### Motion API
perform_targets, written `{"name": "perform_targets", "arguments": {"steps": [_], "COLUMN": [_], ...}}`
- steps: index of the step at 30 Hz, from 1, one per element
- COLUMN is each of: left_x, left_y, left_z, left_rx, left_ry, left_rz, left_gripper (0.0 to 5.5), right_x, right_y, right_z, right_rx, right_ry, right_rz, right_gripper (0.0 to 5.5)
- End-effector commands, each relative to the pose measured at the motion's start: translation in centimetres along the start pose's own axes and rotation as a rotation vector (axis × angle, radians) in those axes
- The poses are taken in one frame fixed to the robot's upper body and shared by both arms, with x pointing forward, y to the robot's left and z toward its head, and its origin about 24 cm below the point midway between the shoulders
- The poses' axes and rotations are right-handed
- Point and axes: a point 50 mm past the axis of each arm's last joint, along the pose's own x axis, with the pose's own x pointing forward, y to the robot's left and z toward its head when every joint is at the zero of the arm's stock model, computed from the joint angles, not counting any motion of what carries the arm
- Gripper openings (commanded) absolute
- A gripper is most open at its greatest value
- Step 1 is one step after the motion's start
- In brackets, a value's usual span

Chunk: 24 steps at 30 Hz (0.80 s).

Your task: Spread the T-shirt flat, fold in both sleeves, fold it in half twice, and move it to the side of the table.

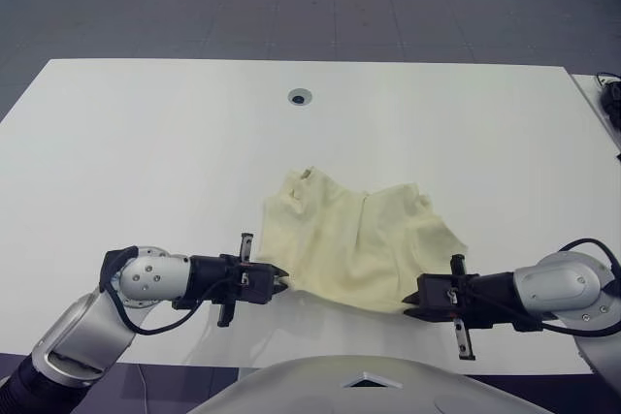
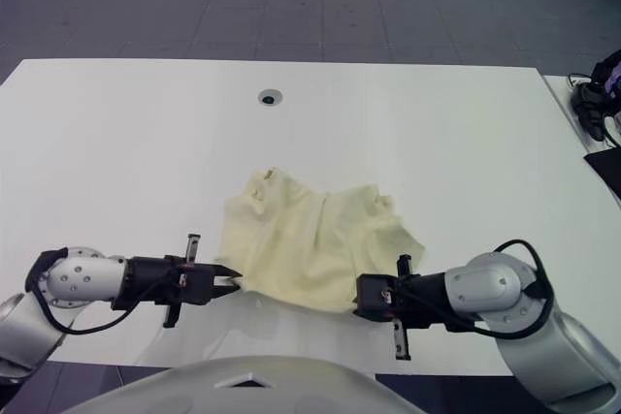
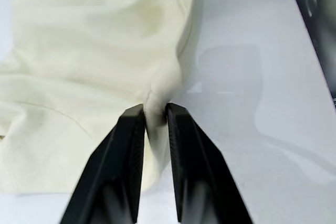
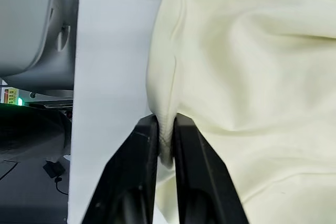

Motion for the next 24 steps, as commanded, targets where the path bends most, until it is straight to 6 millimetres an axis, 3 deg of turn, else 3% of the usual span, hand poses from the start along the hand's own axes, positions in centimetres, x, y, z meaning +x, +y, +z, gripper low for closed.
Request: {"name": "perform_targets", "arguments": {"steps": [1, 5, 8, 11, 14, 19, 24], "left_x": [-1.4, -3.3, -3.9, -2.9, -0.7, 2.5, 3.2], "left_y": [1.1, 2.4, 5.2, 10.4, 13.2, 15.8, 16.2], "left_z": [1.1, 1.8, 1.3, -0.8, -1.9, -3.6, -5.4], "left_rx": [-0.073, -0.137, -0.126, -0.014, 0.052, 0.057, 0.062], "left_ry": [-0.102, -0.187, -0.188, -0.051, -0.010, -0.006, 0.052], "left_rz": [-0.012, -0.047, 0.100, 0.406, 0.514, 0.542, 0.508], "left_gripper": [1.51, 2.15, 2.61, 3.10, 3.69, 4.50, 5.29], "right_x": [-2.4, -5.0, -6.0, -5.9, -4.2, -2.1, -1.9], "right_y": [-1.4, -2.7, -5.0, -9.2, -10.7, -9.6, -7.4], "right_z": [1.0, 1.5, 0.9, -1.1, -2.3, -1.0, 0.4], "right_rx": [-0.008, -0.004, 0.021, 0.067, 0.094, 0.092, 0.050], "right_ry": [-0.032, -0.067, -0.064, -0.004, 0.007, -0.128, -0.175], "right_rz": [-0.035, -0.084, -0.237, -0.526, -0.588, -0.490, -0.373], "right_gripper": [1.20, 1.81, 2.25, 2.73, 3.28, 4.05, 4.81]}}
